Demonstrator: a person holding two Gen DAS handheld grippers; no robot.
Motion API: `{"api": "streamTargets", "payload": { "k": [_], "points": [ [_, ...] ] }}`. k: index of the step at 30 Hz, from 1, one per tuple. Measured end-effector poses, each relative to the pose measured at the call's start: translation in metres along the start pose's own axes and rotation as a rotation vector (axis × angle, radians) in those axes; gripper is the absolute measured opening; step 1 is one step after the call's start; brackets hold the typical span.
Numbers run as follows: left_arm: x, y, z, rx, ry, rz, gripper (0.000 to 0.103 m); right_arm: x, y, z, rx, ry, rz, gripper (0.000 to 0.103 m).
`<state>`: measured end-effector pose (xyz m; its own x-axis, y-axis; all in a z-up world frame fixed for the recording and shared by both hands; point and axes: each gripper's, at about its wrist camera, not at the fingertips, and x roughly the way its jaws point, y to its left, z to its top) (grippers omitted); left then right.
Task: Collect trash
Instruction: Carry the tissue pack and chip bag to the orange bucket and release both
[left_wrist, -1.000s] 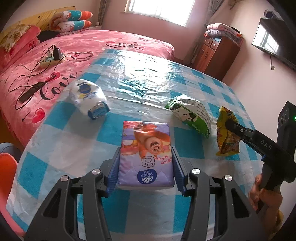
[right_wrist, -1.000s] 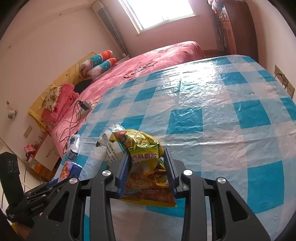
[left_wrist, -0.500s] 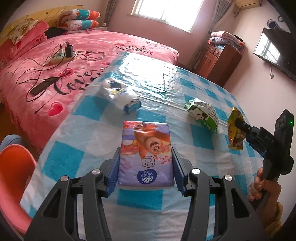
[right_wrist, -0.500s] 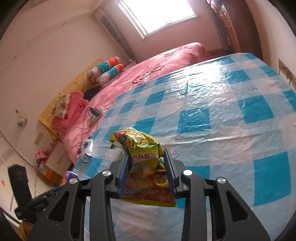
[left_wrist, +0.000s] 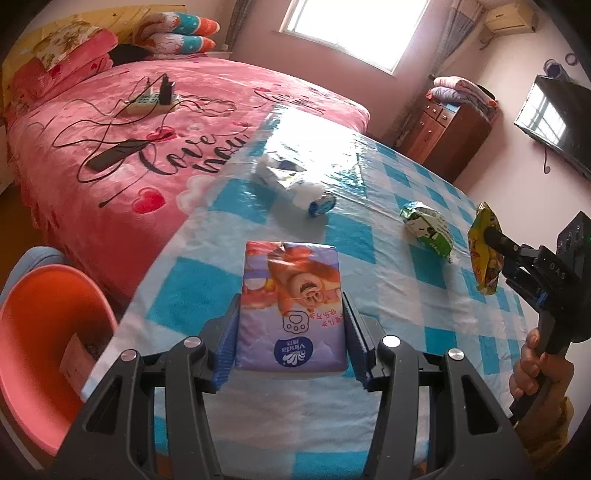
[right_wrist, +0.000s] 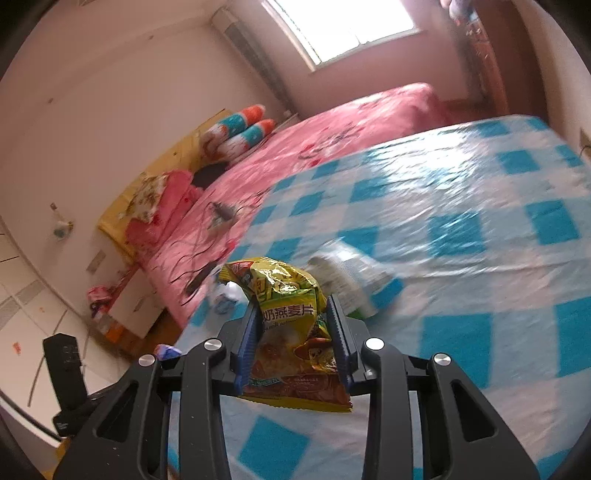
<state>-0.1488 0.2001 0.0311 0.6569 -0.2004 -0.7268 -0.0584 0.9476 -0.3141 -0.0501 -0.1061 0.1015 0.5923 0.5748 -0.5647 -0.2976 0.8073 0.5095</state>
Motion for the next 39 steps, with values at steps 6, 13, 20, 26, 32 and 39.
{"api": "streamTargets", "payload": {
  "k": [6,13,20,26,32,39],
  "points": [
    [-0.01,0.023,-0.006,-0.034,-0.005,0.008,0.053,0.021,0.022,-0.011,0.031,0.088,0.073,0.037],
    [-0.023,0.054,-0.013,-0.082,-0.019,0.03,0.053,0.046,0.062,-0.022,-0.032,0.176,0.111,0.037],
    [-0.041,0.091,-0.022,-0.147,-0.041,0.077,0.053,0.078,0.119,-0.035,-0.133,0.273,0.178,0.037],
    [-0.058,0.133,-0.029,-0.228,-0.064,0.14,0.053,0.107,0.169,-0.048,-0.207,0.347,0.246,0.037],
    [-0.068,0.174,-0.038,-0.308,-0.085,0.203,0.053,0.133,0.22,-0.069,-0.296,0.411,0.295,0.037],
    [-0.075,0.211,-0.051,-0.395,-0.097,0.255,0.053,0.158,0.262,-0.098,-0.365,0.477,0.33,0.037]
  ]
}}
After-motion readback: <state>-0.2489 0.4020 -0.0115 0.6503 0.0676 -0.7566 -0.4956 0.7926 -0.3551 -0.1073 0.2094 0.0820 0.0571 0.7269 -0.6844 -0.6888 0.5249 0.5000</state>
